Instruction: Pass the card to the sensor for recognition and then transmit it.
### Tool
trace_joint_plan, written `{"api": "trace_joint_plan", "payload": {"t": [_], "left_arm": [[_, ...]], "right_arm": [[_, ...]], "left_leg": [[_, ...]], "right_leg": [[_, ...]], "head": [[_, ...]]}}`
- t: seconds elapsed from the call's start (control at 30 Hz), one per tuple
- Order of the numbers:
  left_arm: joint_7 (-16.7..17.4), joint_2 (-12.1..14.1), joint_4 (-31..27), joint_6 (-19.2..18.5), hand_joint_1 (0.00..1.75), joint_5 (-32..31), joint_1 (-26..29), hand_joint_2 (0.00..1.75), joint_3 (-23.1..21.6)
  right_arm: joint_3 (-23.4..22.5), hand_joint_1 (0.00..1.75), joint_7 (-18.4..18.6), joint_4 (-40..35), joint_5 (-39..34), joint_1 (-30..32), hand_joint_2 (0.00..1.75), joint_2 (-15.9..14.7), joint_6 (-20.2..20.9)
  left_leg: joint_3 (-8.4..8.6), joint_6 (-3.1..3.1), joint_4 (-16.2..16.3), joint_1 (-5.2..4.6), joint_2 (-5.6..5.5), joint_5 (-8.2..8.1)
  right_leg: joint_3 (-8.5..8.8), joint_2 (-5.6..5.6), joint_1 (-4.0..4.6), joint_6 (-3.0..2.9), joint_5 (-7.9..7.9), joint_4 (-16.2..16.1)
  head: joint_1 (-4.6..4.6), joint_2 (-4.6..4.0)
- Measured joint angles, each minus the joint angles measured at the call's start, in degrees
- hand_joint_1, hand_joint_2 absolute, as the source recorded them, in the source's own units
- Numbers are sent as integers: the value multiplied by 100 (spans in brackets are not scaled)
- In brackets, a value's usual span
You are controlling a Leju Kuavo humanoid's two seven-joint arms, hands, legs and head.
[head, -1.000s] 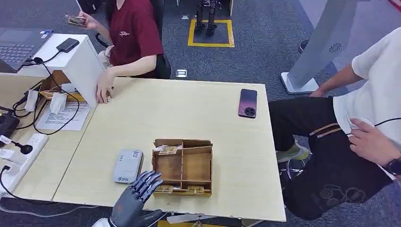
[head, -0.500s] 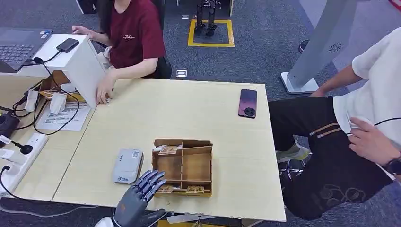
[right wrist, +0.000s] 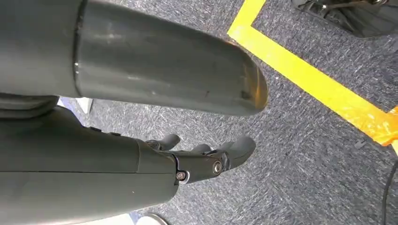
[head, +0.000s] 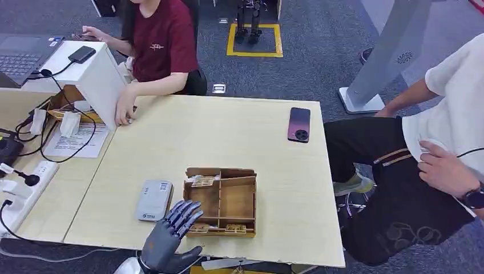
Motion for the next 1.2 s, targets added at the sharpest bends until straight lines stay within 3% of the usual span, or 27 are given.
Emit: {"api": "trace_joint_plan", "payload": {"t": [0.43,0.5,0.63,0.67,0.7,0.73,1.2], "left_arm": [[-4,-107,87,0,0,-15,-90,175,17],[-7,-109,92,-2,21,-6,-91,175,20],[4,-103,118,-2,21,96,-102,175,17],[4,-103,125,-2,68,98,-106,175,17],[4,-103,133,-2,152,100,-108,175,17],[4,-103,140,-2,175,105,-109,175,17],[24,-50,188,24,175,282,-172,175,-4]], "right_arm": [[-46,0,0,0,39,-12,0,37,-2],[-48,0,0,0,44,-13,0,39,-2],[-48,0,-2,0,48,-21,0,44,-2],[-48,0,0,0,48,-24,0,44,-2],[-48,0,0,0,48,-27,0,44,-2],[-48,0,-2,0,50,-30,0,44,0],[-57,0,-2,-4,63,-41,0,44,-2]], "left_leg": [[0,0,0,0,0,0],[0,0,0,0,0,0],[0,0,0,0,0,0],[0,0,0,0,0,0],[0,0,0,0,0,0],[0,0,0,0,0,0],[1,0,0,0,0,0]], "right_leg": [[0,0,0,0,0,0],[0,0,0,0,0,0],[0,0,0,0,0,0],[0,0,0,0,0,0],[0,0,0,0,0,0],[0,0,0,0,0,0],[1,0,0,0,0,0]], "head": [[0,0],[0,0],[0,0],[0,0],[0,0],[0,0],[0,0]]}}
